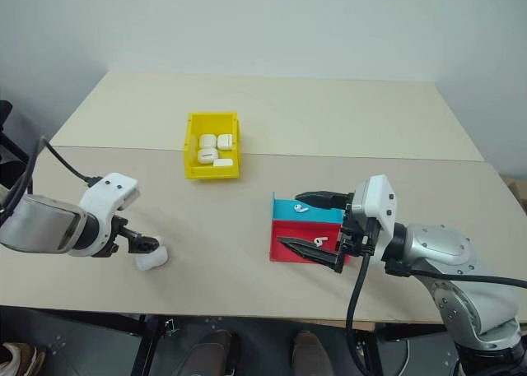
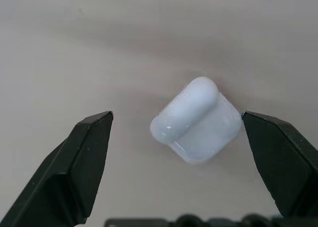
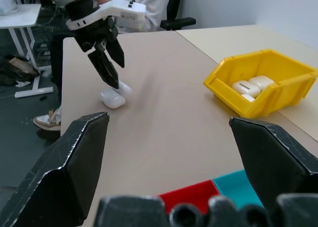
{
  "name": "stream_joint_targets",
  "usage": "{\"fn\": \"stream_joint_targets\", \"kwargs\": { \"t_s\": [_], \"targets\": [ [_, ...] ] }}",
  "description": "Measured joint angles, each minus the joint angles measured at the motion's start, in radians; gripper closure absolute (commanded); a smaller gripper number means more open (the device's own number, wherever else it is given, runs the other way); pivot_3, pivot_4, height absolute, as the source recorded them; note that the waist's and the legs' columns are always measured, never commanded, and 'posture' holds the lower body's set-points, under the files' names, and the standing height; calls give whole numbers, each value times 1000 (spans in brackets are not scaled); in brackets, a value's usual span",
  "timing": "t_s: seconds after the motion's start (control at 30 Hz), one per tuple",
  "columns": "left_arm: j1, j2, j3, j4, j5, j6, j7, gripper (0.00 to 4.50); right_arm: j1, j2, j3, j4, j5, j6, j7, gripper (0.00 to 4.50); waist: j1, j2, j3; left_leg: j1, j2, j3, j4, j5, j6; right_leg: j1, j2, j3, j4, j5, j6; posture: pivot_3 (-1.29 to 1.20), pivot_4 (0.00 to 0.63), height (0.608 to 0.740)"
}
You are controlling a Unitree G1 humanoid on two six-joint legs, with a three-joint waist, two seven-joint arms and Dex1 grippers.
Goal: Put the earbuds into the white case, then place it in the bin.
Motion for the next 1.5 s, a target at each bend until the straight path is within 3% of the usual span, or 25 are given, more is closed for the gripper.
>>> {"fn": "stream_joint_targets", "kwargs": {
  "t_s": [0.3, 0.5, 0.63, 0.8, 1.0, 1.17, 1.27, 1.37, 1.5],
  "targets": [
    [-199, 45, -211, 75, 0, 61, -157, 0, 2, 3, 10, -1, -9, -2, -3, 26, -4, -1, 1, -1, 1, 0, 0, 0, 0, -1, 0, 0, 1, 0, 0, 0, 150, 740],
    [-150, 226, -224, -31, 0, 29, -243, 0, 18, 6, 12, -4, -23, -9, -1, 26, -16, -3, 2, -3, 1, 0, 0, 0, 0, -4, 0, 0, 1, 0, 0, 0, 150, 740],
    [-54, 385, -112, -171, -1, -13, -280, 850, 26, 7, 13, -4, -24, -13, 3, 0, -16, -7, 4, -2, 2, 1, 0, 0, 0, -3, 0, 1, 1, 0, 0, 0, 150, 740],
    [42, 398, 84, -250, 45, -36, -432, 2532, -1, 14, 20, 5, -25, -16, 6, 0, -6, -7, 4, 1, 1, 2, 0, 0, 0, 0, 0, 0, 0, -3, 4, 0, 150, 740],
    [290, 330, 298, -339, 319, -93, -769, 4453, -4, 15, 21, 10, -25, -18, 9, 0, -7, -6, 4, -1, 2, 3, -2, 0, 0, -2, 0, 0, 0, -2, 0, 0, 150, 740],
    [689, 69, 671, -397, 713, -322, -1211, 4453, -12, 15, 23, 11, -25, -19, 7, 0, -16, -5, 6, -1, 3, 5, -3, 0, -1, -4, 1, 1, 1, -3, -4, 0, 150, 740],
    [830, 63, 752, -390, 955, -470, -1426, 4453, -15, 15, 22, 11, -25, -19, 3, 0, -16, -4, 6, 0, 3, 6, -3, 0, -1, -4, 1, 2, 1, -4, -5, 0, 150, 740],
    [927, 152, 727, -376, 1189, -647, -1652, 4453, -15, 15, 22, 10, -25, -19, 2, 0, -14, -5, 6, -1, 3, 6, -3, 0, -1, -4, 1, 2, 0, -4, -5, 0, 150, 740],
    [1003, 139, 745, -371, 1347, -793, -1867, 4453, -14, 15, 22, 10, -25, -19, 2, 0, -15, -4, 6, -3, 4, 7, -3, 0, 0, -6, 1, 3, 0, -4, -4, 0, 150, 740]
  ]
}}
